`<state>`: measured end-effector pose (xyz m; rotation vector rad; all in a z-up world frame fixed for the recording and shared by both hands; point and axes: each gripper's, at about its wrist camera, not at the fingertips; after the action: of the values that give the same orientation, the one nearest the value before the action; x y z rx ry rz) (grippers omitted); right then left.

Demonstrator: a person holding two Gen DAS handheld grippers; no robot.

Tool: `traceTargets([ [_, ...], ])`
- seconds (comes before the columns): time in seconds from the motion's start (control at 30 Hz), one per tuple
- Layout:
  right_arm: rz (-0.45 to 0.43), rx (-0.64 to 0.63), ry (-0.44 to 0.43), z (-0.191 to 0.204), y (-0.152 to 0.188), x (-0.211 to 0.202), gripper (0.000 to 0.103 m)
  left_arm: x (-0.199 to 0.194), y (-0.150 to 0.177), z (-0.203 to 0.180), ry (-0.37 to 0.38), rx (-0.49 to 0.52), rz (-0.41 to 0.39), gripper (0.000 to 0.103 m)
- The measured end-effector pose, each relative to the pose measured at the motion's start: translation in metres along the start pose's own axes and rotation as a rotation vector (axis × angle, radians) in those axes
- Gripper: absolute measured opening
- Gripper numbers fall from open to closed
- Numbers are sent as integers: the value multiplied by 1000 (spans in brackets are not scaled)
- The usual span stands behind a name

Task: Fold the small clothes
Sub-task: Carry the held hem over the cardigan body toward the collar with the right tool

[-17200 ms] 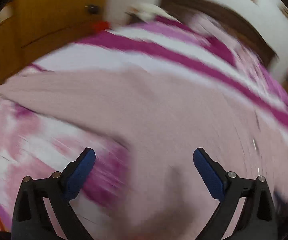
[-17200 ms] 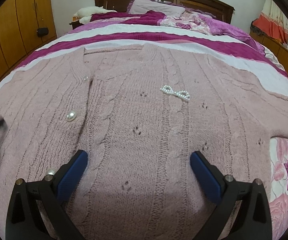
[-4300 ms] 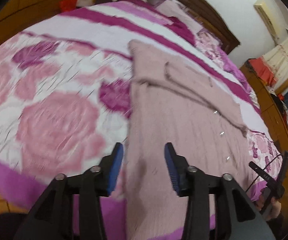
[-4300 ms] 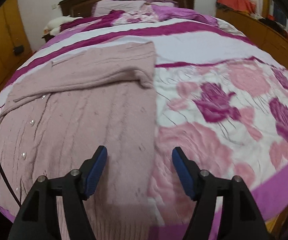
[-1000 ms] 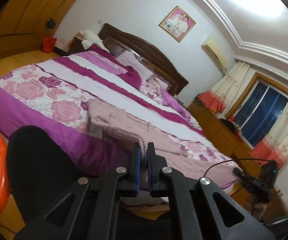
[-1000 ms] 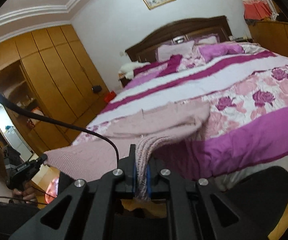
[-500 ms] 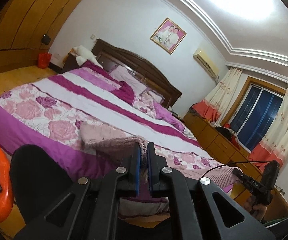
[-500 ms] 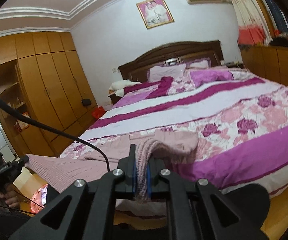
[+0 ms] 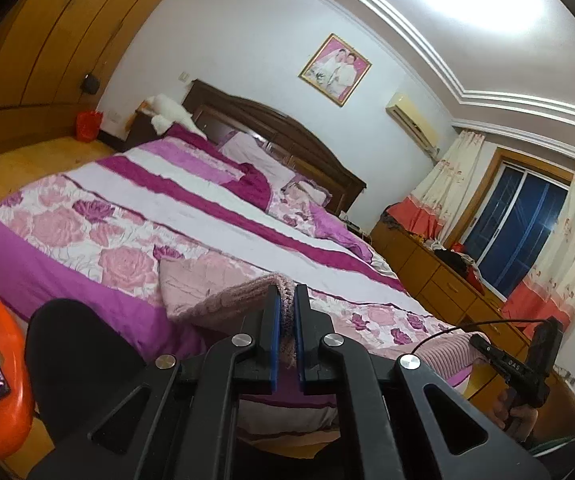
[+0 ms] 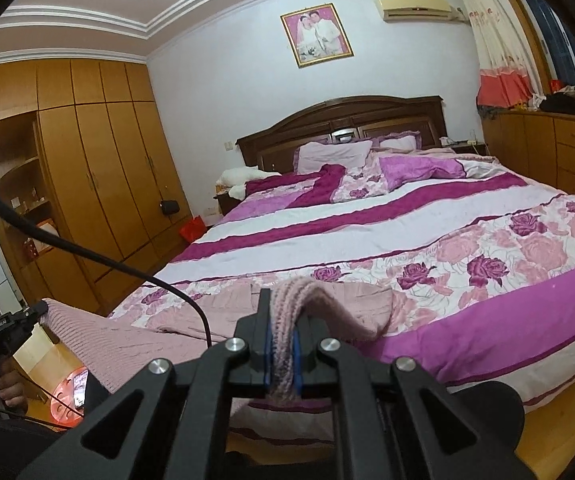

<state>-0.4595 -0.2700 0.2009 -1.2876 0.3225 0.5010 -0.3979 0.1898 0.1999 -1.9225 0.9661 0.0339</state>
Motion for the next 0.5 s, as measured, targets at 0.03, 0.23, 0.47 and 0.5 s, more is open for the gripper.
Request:
traceTargets([
  [0.03, 4, 1, -3, -1, -1, 3, 7, 3, 0, 2, -2, -6, 7, 0],
  [0.23, 36, -19, 8, 0, -5, 29, 8, 26, -6, 15, -15, -15, 39, 0],
  [0.47, 90, -17, 11, -19, -12, 71, 8, 51, -25, 37, -93, -40, 61, 0],
  [0.5, 95, -18, 18, -22, -14, 76, 8, 55, -28, 42, -104, -50, 65, 0],
])
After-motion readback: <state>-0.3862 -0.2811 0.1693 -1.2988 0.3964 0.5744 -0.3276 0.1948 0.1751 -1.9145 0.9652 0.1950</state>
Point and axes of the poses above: each gripper's, at about its wrist camera, not at the fingertips, and x roughly the way its jaws point, z to its left, y to its underside, and after that the axes turned 10 degrees about z, right-handed
